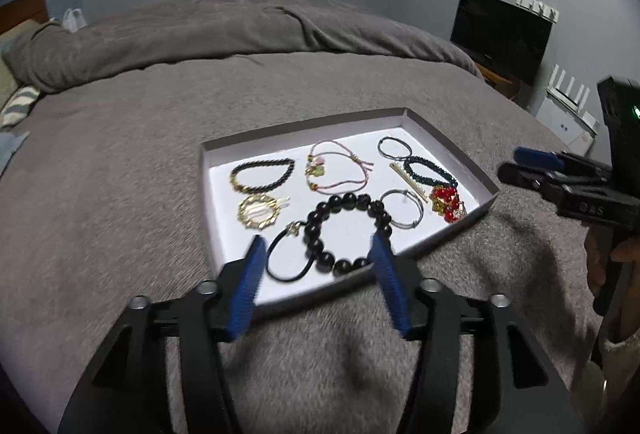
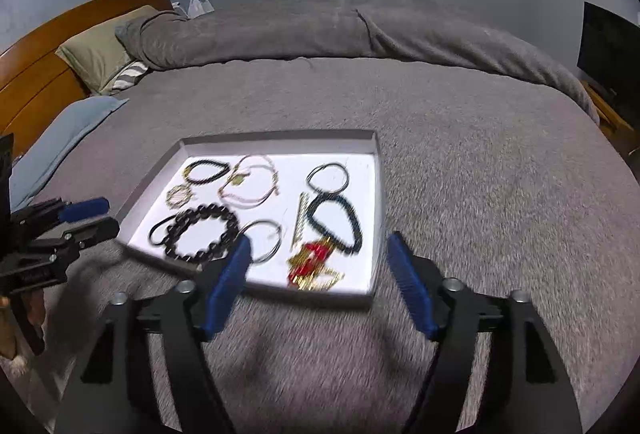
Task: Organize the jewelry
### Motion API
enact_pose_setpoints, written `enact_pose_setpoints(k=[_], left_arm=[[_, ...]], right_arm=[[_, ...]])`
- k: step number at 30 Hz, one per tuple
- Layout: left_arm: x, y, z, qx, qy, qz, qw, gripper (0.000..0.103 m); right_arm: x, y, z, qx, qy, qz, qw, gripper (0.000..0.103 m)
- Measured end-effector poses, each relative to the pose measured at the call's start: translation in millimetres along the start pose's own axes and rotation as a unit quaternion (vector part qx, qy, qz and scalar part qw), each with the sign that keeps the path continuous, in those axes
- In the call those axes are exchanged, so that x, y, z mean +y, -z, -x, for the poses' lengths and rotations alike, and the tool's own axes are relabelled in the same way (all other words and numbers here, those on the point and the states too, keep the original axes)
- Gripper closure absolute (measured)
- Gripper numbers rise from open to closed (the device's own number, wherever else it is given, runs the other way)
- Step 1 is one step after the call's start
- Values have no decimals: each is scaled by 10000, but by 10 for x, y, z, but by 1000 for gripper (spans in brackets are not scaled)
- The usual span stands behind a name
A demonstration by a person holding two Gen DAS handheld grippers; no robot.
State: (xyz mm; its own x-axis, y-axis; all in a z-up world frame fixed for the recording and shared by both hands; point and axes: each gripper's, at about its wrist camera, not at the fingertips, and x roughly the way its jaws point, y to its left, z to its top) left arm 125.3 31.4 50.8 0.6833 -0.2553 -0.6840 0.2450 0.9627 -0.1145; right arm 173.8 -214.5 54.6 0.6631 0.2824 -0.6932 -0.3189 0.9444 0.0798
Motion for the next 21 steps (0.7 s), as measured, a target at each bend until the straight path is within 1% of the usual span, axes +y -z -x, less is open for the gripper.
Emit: enact_pose_setpoints(k=[1, 3, 5, 7, 10, 12, 13, 15, 16, 21], left_arm=[[-1, 21, 38, -3, -48, 40, 10000, 32], [-9, 60, 128, 30, -95, 131, 9999, 26], [-13, 80, 229, 6, -90, 321, 9994, 16], [-13, 98, 328, -44, -166, 548, 9983, 10], [-20, 83, 424, -84, -376, 852, 9956, 9], [-42, 76, 485, -267, -529, 938, 9938, 8], [-64, 81, 518, -394, -631, 937, 9928, 7], [-127, 97, 546, -615, -905, 856, 9903, 6], [-163, 113, 537, -657, -1009, 817, 9894, 6], [-292, 225, 432, -658, -1137, 694, 9889, 6]], right_arm=[[33, 38, 42, 30, -7, 46, 10000, 24], [94, 103, 122, 85, -29, 120, 9999, 16], [142, 147, 197, 51, -65, 148, 9999, 5], [168, 193, 284, 6, -96, 99, 9999, 5], [167, 229, 377, -43, -102, -104, 9999, 5], [163, 247, 437, -179, 73, -257, 9995, 5], [164, 264, 463, -268, 182, -327, 9989, 5], [171, 305, 472, -372, 250, -395, 9982, 5], [169, 320, 461, -390, 258, -415, 9980, 5], [168, 454, 387, -411, 311, -553, 9971, 5]])
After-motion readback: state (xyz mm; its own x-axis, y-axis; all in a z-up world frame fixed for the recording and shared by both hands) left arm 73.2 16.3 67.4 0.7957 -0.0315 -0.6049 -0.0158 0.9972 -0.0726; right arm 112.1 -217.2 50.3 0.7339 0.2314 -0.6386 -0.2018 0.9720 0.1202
